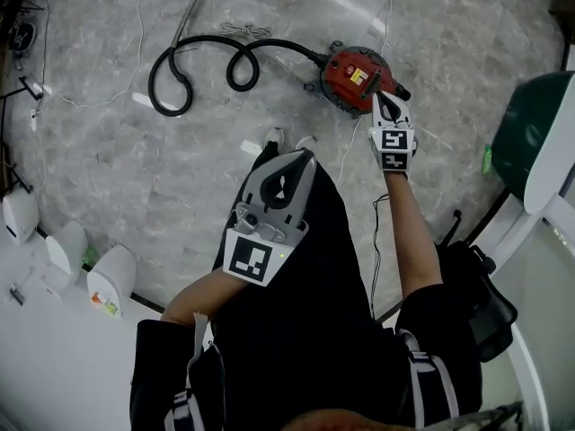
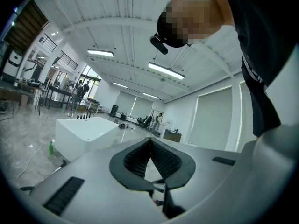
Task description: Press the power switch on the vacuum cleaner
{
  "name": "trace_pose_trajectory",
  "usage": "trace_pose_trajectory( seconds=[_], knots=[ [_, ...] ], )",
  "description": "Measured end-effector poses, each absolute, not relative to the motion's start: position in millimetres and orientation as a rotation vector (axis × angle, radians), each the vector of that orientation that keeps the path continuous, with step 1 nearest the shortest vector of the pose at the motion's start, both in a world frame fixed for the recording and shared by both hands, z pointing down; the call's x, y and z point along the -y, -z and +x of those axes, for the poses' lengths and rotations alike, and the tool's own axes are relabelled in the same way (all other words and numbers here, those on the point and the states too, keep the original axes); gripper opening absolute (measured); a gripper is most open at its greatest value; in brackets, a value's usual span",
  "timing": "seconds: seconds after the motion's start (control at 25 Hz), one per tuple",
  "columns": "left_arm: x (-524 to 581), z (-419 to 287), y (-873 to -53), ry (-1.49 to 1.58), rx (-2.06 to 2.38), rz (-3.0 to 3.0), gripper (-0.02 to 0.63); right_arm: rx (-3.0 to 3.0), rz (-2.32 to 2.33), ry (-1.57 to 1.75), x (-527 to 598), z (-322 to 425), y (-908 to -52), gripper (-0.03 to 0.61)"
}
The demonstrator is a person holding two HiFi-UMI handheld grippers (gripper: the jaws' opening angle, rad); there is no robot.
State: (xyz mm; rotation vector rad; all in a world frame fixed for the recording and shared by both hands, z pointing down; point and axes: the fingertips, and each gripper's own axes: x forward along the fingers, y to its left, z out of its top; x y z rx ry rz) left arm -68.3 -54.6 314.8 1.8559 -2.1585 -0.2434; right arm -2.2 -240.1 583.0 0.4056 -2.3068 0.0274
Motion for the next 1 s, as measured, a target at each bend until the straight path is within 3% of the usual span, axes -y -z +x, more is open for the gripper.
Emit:
trace_pose_trajectory(
  seconds=[1.0],
  knots=[
    [60.4, -80.4, -398.2, 0.243, 2.112, 1.704, 0.018, 2.037, 0.114, 0.151, 267.2, -45.8, -780.8, 0.020]
  ],
)
